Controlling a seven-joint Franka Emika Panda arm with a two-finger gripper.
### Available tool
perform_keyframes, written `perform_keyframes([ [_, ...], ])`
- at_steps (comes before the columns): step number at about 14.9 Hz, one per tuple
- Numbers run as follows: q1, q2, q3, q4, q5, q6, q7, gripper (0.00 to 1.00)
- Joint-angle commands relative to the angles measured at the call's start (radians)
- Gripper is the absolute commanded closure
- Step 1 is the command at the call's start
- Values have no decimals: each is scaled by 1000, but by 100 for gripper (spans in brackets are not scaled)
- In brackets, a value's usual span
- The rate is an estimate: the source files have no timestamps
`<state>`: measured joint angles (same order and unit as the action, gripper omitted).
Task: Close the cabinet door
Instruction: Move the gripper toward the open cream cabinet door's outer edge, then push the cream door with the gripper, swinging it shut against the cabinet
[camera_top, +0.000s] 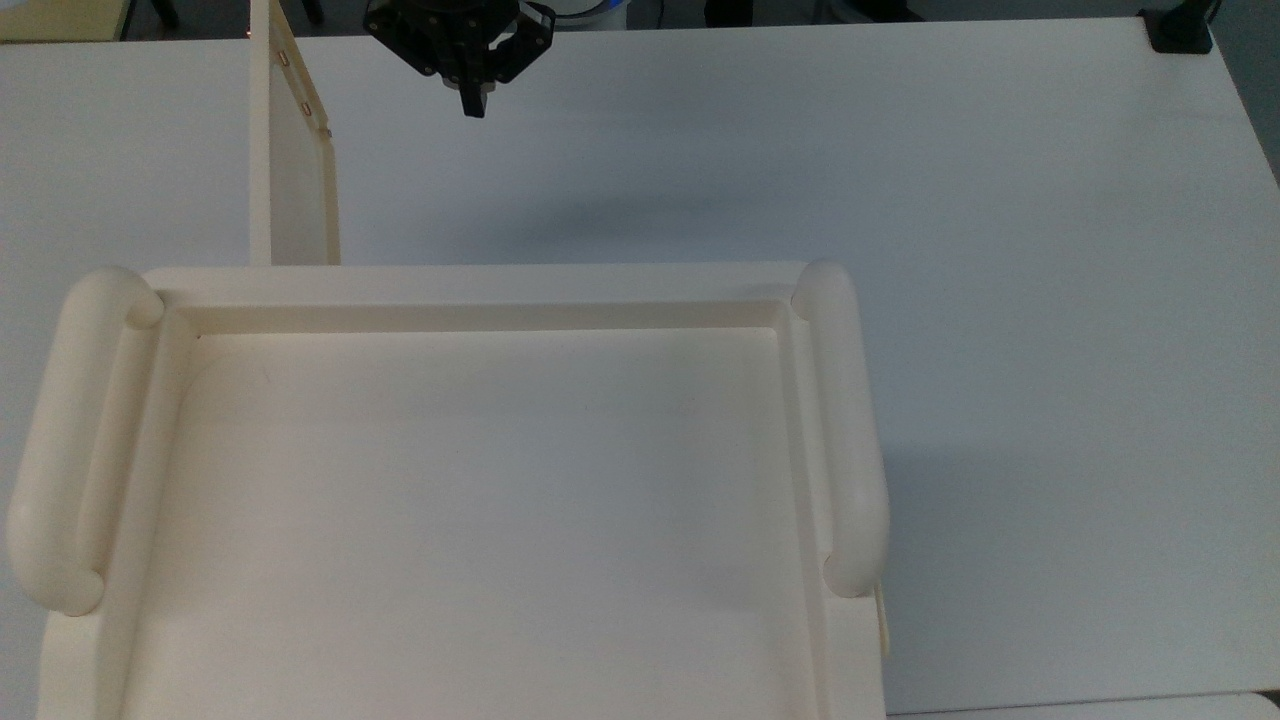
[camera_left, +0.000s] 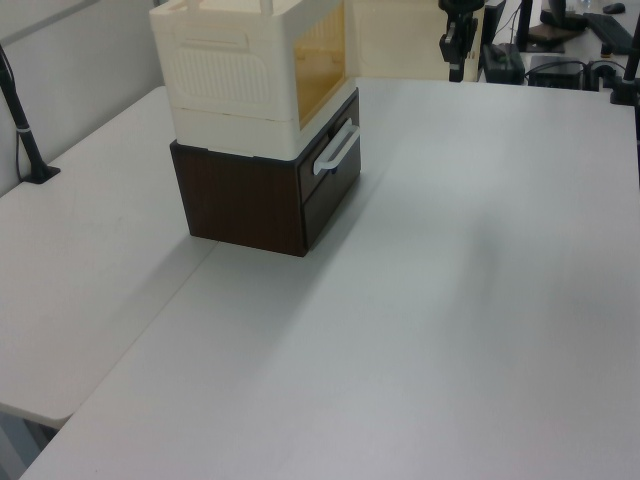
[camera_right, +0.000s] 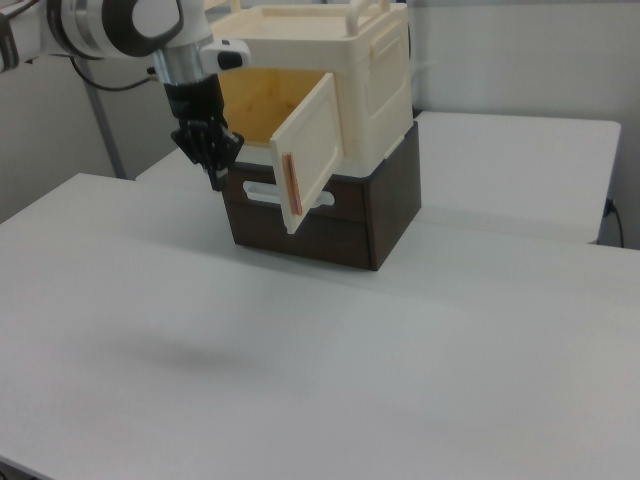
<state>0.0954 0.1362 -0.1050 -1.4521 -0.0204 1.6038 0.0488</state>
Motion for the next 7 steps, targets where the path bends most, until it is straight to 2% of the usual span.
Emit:
perform_keyframes([
  [1, -12, -21, -4, 67, 24, 1, -32, 100],
  [3, -22, -33, -2, 93, 25, 16, -30, 100],
  [7, -38, -73, -4, 104, 24, 155, -17, 100],
])
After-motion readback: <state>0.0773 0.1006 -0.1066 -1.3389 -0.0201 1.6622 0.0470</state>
